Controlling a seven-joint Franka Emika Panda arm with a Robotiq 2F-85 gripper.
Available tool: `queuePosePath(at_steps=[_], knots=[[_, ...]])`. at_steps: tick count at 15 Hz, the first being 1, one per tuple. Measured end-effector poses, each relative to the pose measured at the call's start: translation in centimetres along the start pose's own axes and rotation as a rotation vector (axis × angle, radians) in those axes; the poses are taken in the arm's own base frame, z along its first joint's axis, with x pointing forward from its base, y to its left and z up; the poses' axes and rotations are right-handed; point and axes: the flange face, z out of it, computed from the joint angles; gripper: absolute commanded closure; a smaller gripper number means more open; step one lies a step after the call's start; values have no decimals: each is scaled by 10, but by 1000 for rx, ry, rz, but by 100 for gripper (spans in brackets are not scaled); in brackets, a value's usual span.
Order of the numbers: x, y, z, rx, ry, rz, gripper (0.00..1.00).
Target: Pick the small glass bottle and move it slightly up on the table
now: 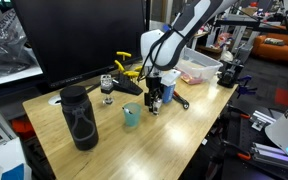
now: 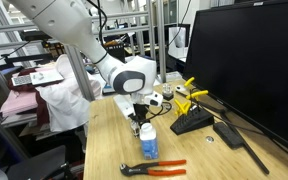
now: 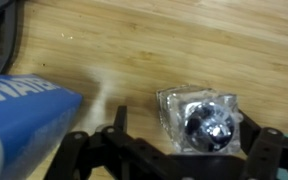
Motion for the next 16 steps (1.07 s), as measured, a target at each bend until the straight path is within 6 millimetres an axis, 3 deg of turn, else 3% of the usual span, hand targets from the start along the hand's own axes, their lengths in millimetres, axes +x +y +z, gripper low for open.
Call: queuePosePath(at_steps=[1,4,9,13,16], knots=[[-1,-2,1,1,-2,-10,7],[-1,-5,0,3,4,-26,40],[0,-4,-1,5,12,-30,73],[2,-3,-12,7,31,-27,82],[3,-3,-18,18,44,-13,82]])
